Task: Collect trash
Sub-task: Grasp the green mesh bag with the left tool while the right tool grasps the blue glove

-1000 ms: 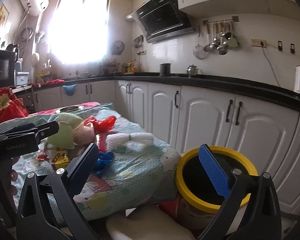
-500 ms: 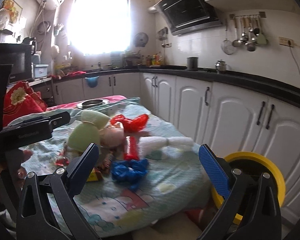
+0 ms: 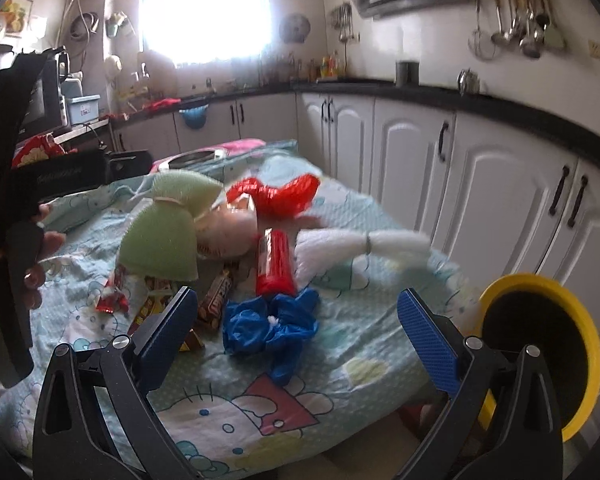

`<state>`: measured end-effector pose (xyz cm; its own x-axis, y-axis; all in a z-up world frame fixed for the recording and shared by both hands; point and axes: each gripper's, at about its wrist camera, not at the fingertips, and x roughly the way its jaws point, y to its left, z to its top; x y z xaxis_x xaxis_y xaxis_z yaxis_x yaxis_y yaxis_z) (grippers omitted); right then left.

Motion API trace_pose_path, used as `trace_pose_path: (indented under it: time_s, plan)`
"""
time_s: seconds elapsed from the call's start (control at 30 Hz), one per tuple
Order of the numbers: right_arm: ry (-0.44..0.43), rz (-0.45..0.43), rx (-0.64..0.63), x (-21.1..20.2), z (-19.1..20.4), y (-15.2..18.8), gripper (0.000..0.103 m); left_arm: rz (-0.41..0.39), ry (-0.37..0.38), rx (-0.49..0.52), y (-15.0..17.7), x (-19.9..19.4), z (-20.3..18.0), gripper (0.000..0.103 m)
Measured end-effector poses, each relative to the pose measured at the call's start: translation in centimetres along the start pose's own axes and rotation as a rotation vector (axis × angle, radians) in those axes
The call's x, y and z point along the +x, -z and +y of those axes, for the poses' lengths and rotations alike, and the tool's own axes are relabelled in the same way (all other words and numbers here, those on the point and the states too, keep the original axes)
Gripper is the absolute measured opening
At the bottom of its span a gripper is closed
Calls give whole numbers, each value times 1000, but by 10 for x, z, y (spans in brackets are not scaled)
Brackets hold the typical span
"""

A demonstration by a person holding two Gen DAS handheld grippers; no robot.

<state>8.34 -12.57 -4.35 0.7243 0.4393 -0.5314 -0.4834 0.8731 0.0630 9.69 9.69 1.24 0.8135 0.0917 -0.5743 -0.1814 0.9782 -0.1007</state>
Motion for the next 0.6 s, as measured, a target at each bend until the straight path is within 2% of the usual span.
trace_pose_path:
  time_s: [0.13,0.33,0.4,0.6]
  plan:
    - [-33,57,17,17,2,3,96,59,-8,-13,-5,22,2,92]
    - [-84,148,33,43,3,8,78,115,-23,10,-3,45,-3,91]
    - [-93,169,48,48,3,10,75,133,-37,23,-1,50,-6,86]
    - [-127,216,83,58,0,19,65,192,-36,34,12,59,-11,79]
